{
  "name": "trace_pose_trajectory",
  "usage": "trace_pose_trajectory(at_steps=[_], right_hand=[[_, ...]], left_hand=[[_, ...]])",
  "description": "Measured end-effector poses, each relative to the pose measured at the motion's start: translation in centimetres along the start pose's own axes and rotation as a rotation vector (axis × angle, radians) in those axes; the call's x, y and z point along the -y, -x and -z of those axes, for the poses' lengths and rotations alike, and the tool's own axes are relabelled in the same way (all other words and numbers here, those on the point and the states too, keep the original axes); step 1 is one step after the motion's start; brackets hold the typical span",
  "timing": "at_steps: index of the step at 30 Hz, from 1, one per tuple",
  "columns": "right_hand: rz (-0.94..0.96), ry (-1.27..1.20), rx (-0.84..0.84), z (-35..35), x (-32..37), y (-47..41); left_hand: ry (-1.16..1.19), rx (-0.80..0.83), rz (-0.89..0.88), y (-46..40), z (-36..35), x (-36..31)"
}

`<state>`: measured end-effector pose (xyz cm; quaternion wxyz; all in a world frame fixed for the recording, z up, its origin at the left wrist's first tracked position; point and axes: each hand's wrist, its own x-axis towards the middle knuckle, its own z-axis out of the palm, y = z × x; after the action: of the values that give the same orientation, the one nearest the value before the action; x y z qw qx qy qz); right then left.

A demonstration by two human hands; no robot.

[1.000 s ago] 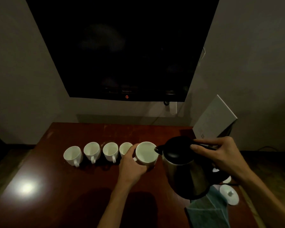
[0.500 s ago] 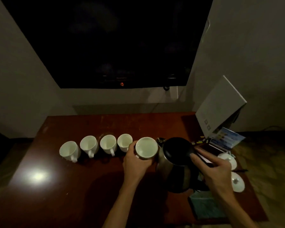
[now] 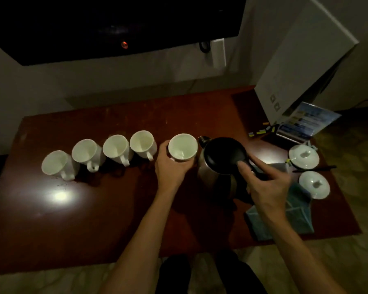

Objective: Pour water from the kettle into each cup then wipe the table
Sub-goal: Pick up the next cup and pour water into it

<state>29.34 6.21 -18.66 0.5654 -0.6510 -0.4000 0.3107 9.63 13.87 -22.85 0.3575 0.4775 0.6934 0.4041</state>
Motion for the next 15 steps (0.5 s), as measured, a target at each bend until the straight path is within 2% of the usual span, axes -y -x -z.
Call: trace_pose_trajectory(at_steps=[8, 15], right_hand=[[0.04, -0.017, -0.044, -1.0, -2.1, 0.1], [0.013, -0.004, -0.078, -1.2, -3.4, 0.3]], left_hand=[[0.045, -0.06, 0.064, -2.6, -2.9, 2.7], [0.085, -0.181, 0.096, -4.6, -5.6, 3.1]])
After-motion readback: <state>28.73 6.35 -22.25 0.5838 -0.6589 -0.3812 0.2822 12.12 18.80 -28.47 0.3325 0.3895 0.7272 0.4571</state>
